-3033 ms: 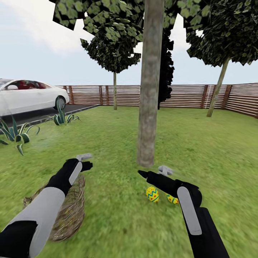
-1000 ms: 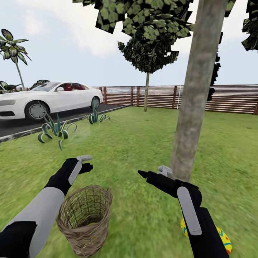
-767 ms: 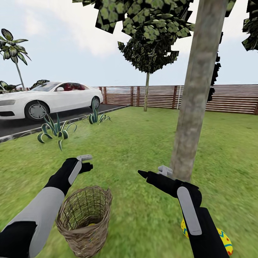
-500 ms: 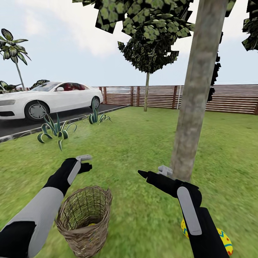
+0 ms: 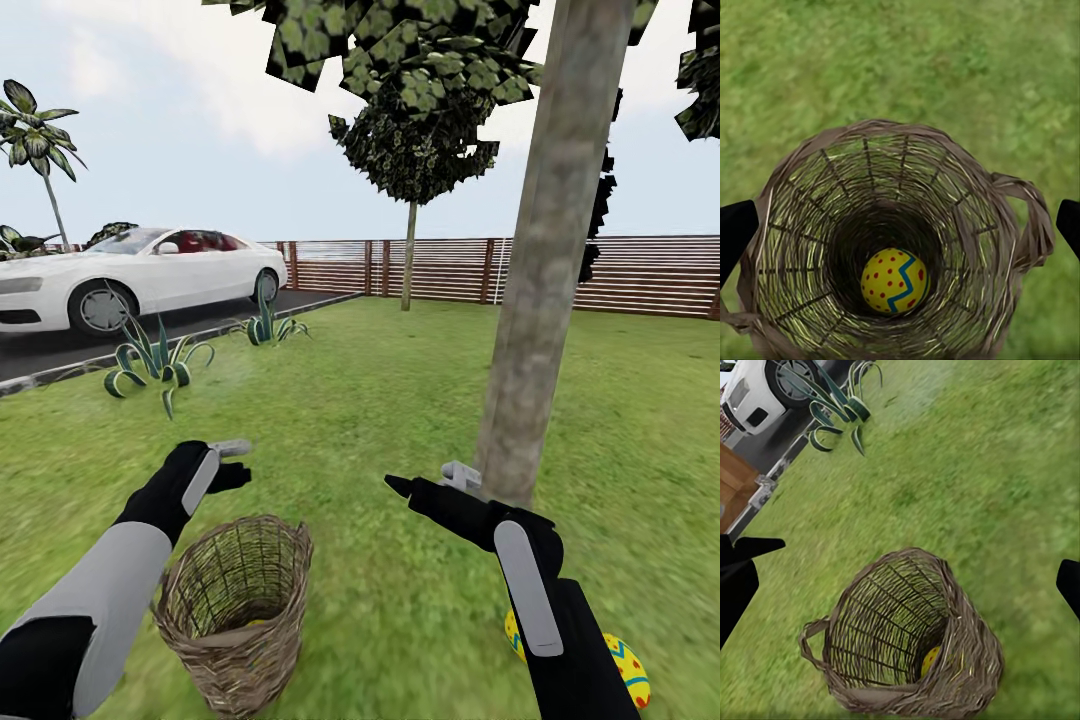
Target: Take the three Easter eggs out of the wicker basket on the lawn in the garden, then place them on the lawn next to a single tree (choose any tree) so that all three eggs are next to the same tree and none are left in the basket.
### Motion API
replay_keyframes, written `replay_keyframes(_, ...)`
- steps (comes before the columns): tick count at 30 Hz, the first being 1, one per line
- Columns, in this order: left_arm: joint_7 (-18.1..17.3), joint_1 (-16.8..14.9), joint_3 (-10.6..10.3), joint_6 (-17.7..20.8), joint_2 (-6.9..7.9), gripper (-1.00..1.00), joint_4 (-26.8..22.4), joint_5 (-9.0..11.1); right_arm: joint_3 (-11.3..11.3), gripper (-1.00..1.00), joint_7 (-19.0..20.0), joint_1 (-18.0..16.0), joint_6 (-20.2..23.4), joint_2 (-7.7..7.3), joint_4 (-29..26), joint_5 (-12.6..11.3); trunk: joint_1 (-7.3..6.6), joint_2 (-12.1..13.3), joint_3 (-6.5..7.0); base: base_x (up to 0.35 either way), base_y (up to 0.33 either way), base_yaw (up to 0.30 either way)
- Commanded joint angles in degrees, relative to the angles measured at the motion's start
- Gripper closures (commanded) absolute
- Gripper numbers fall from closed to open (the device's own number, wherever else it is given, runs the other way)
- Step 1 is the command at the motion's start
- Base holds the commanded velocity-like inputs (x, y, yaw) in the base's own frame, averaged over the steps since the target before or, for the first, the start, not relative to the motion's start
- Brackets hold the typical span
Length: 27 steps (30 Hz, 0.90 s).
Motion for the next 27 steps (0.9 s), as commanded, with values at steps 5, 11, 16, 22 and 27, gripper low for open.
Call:
replay_keyframes(5, 0.5, 0.0, 0.4, 0.4, 0.07, -1.0, -0.1, 0.6, 0.0, -1.0, -0.1, 0.0, 0.3, 0.02, 0.0, -0.1, 0.65, -1.2, -0.6, 0.0, 0.0, 0.0)
replay_keyframes(11, 0.3, 0.0, 0.5, 0.4, 0.08, -1.0, 0.3, 0.5, 0.0, -1.0, -0.1, 0.0, 0.3, 0.02, 0.0, -0.1, 1.97, -3.6, -1.68, 0.0, 0.0, 0.0)
replay_keyframes(16, 0.2, -0.1, 0.6, 0.4, 0.15, -1.0, 4.3, 0.8, 0.0, -1.0, -0.1, 0.0, 0.3, 0.02, 0.0, -0.1, 3.06, -5.6, -2.58, 0.0, 0.0, 0.0)
replay_keyframes(22, -0.4, -0.2, 0.6, 0.4, 0.8, -1.0, 7.5, 1.4, 0.0, -1.0, -0.1, -0.1, 0.3, 0.04, 0.0, -0.1, 4.38, -8.1, -3.66, 0.0, 0.0, 0.0)
replay_keyframes(27, -1.0, -1.6, 0.6, 1.0, 1.95, -1.0, 8.8, 1.6, 0.0, -1.0, -0.1, 0.0, 0.3, 0.03, 0.0, -0.1, 5.48, -10.1, -4.55, 0.0, 0.0, 0.0)
